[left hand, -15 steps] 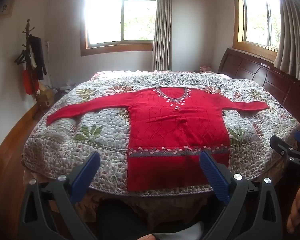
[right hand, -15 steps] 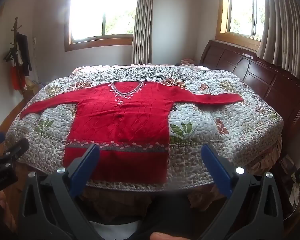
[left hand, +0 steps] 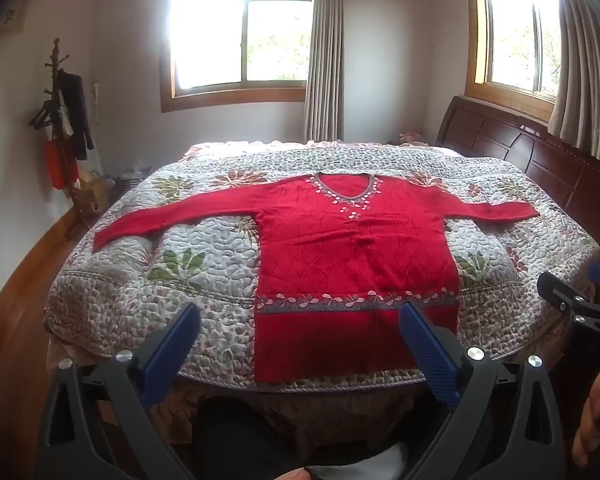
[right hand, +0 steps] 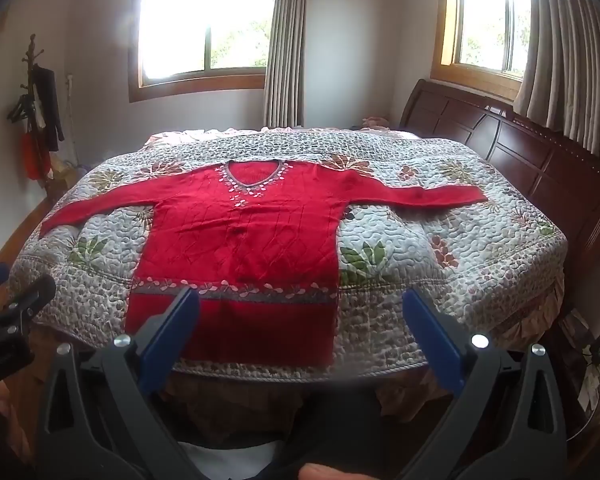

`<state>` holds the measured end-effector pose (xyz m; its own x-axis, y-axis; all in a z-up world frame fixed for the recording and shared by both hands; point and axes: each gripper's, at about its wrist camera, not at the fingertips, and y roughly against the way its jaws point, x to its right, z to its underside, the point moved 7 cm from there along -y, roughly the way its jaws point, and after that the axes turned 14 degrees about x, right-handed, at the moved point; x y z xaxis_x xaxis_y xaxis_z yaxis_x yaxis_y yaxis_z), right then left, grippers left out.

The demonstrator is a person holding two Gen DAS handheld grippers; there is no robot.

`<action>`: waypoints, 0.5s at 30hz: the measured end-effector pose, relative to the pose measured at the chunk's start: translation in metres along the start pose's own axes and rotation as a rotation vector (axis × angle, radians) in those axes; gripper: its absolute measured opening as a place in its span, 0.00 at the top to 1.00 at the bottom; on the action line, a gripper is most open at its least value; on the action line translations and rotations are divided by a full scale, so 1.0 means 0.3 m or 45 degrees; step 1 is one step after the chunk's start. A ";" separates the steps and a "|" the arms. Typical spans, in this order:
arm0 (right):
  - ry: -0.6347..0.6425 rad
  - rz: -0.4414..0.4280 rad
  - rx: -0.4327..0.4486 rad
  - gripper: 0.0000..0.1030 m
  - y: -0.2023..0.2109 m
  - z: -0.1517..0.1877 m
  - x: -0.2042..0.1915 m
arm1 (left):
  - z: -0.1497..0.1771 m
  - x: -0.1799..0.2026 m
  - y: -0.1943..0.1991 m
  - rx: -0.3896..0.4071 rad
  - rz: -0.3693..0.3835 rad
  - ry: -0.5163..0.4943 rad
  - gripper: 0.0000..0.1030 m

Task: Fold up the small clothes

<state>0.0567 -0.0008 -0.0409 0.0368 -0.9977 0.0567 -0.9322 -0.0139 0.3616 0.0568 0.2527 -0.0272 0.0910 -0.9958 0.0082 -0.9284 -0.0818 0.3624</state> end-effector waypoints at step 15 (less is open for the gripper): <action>0.003 0.001 -0.005 0.02 -0.022 0.006 0.005 | -0.012 0.003 -0.018 -0.006 -0.010 -0.013 0.04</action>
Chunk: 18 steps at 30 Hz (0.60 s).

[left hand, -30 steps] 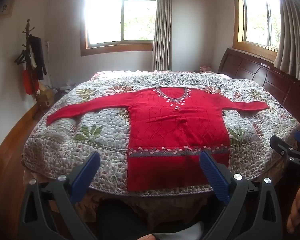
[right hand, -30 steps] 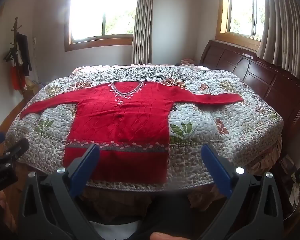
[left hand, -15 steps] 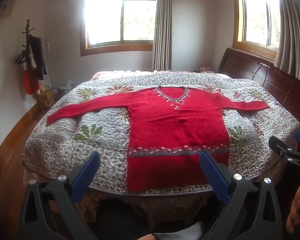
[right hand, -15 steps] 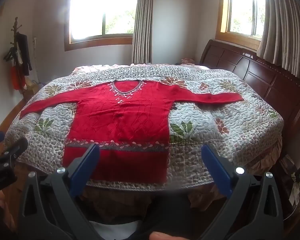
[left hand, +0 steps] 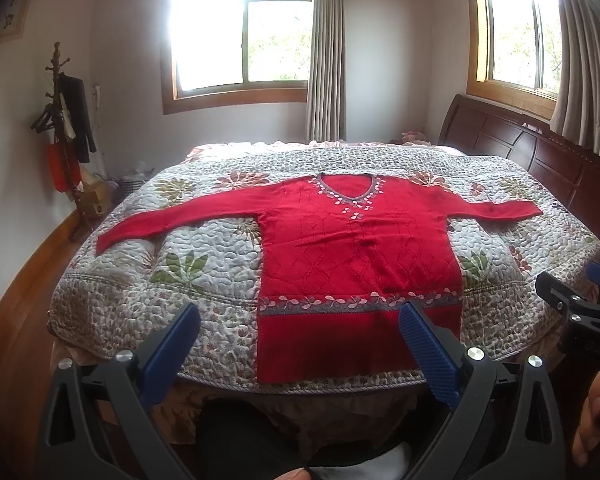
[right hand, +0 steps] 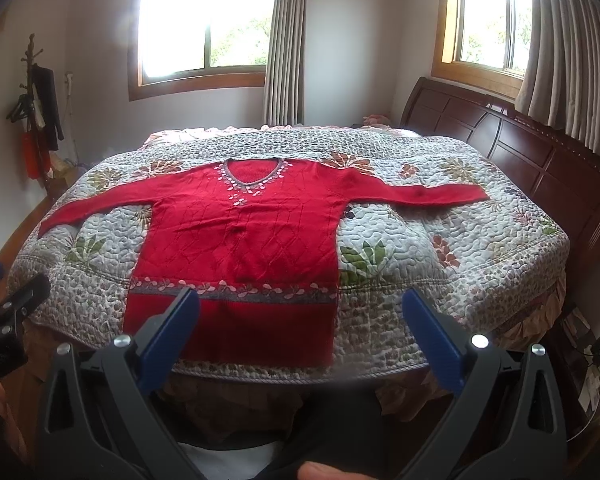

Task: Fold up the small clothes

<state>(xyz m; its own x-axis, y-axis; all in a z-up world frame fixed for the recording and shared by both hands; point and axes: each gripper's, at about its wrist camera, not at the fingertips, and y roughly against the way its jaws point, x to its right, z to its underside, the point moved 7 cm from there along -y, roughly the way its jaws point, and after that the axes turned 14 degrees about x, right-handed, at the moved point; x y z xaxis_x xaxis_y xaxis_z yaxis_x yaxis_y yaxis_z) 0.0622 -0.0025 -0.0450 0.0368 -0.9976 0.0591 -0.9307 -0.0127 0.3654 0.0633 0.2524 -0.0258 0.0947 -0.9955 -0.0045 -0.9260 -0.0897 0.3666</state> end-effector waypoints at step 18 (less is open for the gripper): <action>0.003 -0.006 -0.005 0.02 -0.016 0.001 0.003 | -0.013 0.003 -0.009 0.001 -0.009 -0.002 0.04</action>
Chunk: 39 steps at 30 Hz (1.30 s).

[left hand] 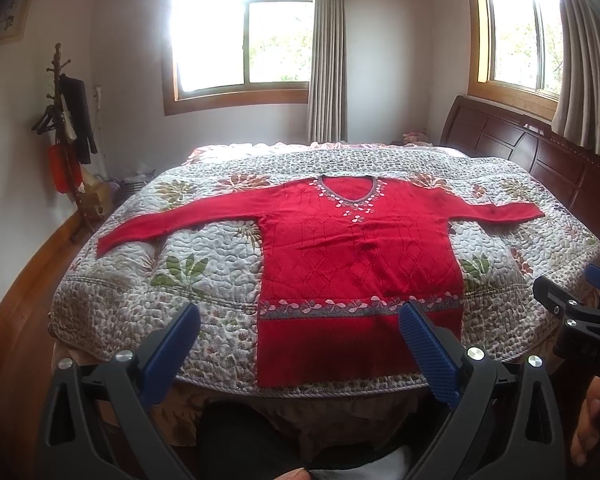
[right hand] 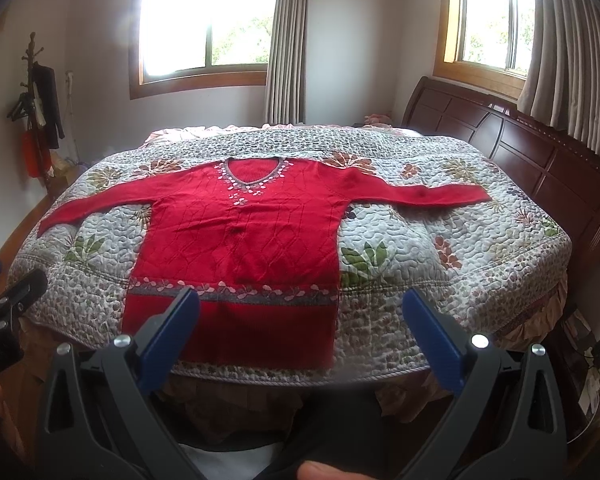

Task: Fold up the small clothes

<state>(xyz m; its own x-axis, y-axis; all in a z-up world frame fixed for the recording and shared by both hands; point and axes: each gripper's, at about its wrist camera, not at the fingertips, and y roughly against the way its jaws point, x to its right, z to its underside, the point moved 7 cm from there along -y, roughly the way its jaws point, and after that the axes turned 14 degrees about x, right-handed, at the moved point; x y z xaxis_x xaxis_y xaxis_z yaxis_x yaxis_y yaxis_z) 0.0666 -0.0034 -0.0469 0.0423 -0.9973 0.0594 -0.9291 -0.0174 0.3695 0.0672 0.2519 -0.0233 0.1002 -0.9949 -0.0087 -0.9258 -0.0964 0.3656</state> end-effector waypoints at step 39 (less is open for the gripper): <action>-0.008 0.002 -0.044 0.02 -0.062 0.029 0.009 | 0.028 0.010 -0.049 -0.039 -0.006 -0.005 0.04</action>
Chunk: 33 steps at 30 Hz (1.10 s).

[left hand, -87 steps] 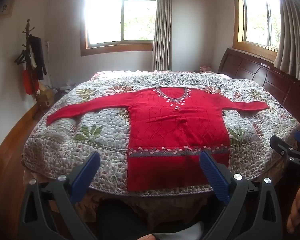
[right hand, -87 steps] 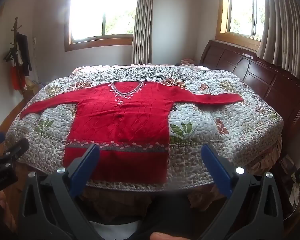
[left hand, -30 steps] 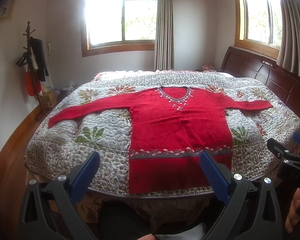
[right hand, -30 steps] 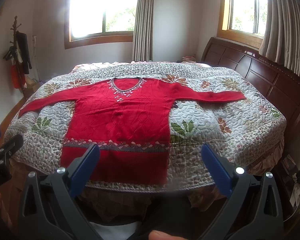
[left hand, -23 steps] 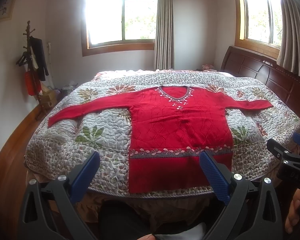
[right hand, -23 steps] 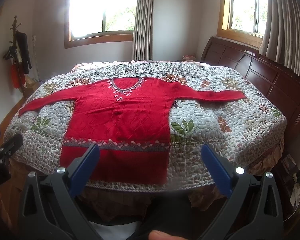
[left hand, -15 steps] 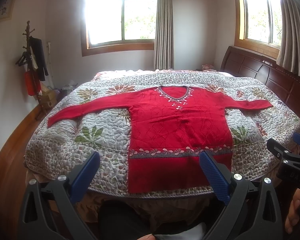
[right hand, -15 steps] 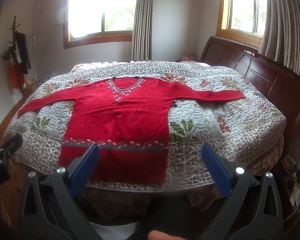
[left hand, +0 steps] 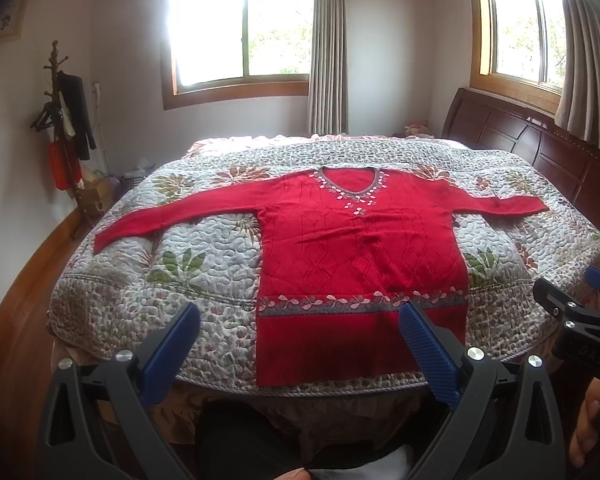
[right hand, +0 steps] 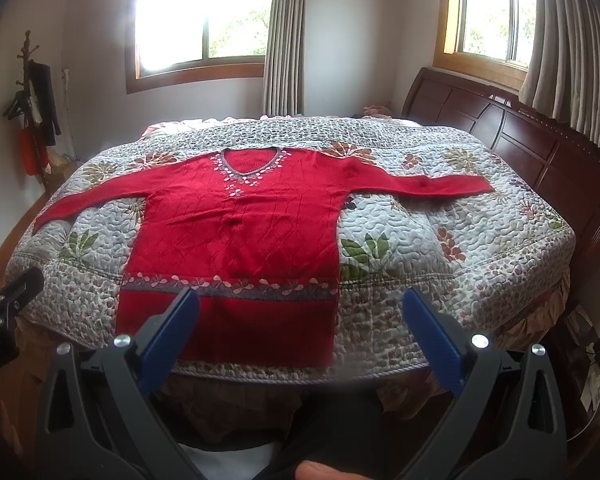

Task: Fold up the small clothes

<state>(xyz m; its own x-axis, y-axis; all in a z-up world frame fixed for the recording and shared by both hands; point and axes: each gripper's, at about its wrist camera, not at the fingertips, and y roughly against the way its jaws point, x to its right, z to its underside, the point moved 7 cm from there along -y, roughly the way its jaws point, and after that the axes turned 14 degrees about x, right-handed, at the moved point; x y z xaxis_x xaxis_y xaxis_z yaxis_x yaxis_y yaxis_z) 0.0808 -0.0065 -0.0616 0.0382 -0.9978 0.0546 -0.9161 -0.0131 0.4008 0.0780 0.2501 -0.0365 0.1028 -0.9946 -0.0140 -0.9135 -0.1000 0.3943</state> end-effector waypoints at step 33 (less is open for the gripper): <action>-0.624 -0.072 -0.033 0.53 -0.689 -0.074 0.947 | 0.063 0.196 -0.508 -0.195 0.461 0.398 0.04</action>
<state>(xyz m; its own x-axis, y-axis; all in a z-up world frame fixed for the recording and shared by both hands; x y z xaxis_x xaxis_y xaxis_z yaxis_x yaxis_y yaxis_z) 0.2897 -0.2859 -0.1085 -0.1104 -0.9091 -0.4017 -0.9074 -0.0727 0.4140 0.2158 0.2064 -0.1148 -0.0757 -0.9064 0.4156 -0.8467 0.2786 0.4533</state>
